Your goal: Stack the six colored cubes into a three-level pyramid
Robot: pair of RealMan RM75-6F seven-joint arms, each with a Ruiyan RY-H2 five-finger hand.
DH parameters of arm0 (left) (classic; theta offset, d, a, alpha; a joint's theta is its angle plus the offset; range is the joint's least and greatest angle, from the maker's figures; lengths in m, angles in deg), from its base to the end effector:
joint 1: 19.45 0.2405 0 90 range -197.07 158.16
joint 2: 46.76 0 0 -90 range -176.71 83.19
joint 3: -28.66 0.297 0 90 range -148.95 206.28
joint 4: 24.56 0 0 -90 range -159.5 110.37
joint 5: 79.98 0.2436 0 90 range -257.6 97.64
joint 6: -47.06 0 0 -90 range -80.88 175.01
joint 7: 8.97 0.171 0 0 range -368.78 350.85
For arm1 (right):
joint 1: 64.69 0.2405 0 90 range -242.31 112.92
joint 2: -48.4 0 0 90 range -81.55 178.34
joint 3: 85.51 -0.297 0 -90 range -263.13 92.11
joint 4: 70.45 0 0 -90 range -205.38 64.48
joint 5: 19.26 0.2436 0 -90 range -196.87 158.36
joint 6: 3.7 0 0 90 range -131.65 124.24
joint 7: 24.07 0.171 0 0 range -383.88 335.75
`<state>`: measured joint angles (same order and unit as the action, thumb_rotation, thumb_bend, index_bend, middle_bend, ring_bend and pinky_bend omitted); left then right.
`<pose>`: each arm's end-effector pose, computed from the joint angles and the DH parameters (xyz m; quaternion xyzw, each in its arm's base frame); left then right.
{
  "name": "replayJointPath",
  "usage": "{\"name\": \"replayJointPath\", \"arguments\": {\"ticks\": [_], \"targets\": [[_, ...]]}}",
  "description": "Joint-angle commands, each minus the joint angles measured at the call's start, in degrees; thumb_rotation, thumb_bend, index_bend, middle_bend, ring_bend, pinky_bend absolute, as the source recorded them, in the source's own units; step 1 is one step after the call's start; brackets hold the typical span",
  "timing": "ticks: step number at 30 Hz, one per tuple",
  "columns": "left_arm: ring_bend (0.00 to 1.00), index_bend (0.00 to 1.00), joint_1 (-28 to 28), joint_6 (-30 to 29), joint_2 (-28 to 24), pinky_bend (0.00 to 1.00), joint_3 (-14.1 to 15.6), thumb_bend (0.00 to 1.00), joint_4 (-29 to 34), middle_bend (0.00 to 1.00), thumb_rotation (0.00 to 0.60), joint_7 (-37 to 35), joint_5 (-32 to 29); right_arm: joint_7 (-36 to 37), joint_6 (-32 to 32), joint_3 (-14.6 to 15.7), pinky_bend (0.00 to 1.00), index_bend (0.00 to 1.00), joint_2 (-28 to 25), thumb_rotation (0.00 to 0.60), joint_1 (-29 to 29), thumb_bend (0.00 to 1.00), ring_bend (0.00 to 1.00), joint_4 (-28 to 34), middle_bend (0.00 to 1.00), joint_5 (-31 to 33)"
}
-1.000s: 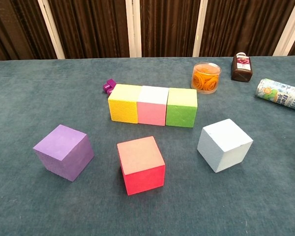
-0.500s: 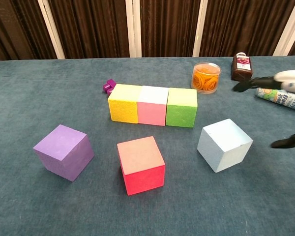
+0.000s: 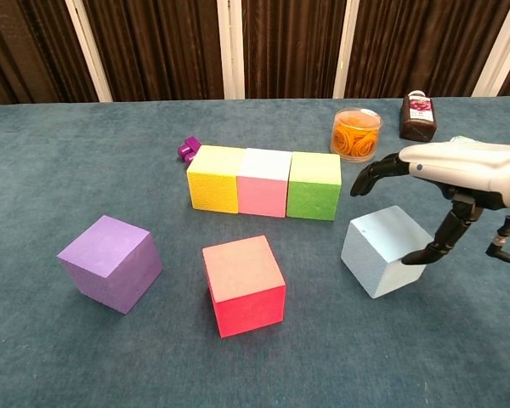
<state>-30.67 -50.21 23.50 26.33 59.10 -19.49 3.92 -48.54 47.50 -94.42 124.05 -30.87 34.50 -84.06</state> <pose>-0.3489 0.2501 0.1560 -0.5354 -0.3384 -0.5180 0.5749 -0.1816 -0.3310 -0.0150 0.7664 -0.4132 0.3287 0.3659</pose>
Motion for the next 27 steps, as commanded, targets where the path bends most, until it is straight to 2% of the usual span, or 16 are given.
{"name": "replayJointPath", "arguments": {"ticks": [1,11,22,27], "targets": [[0.00,0.09,0.2,0.2,0.1,0.00,-0.3,0.33,0.1,0.04,0.600,0.2,0.1,-0.1,0.2,0.3,0.00,0.25,0.4,0.600,0.4,0.20,0.09,-0.4,0.24,0.5],[0.00,0.09,1.1,2.0,0.2,0.00,-1.7,0.33,1.3,0.04,0.600,0.4,-0.5,1.0,2.2,1.1,0.00,0.30,1.8,0.600,0.9,0.20,0.13,-2.4,0.29,0.7],[0.00,0.09,1.6,2.5,0.7,0.00,-3.2,0.33,1.6,0.04,0.600,0.9,-0.7,1.8,2.0,2.0,0.00,0.31,2.2,0.600,1.7,0.20,0.14,-3.7,0.31,1.2],[0.00,0.09,2.0,2.5,1.0,0.00,-3.7,0.33,1.7,0.04,0.600,0.7,-0.6,1.9,2.0,2.4,0.00,0.35,2.2,0.600,2.1,0.20,0.15,-4.0,0.32,1.3]]}}
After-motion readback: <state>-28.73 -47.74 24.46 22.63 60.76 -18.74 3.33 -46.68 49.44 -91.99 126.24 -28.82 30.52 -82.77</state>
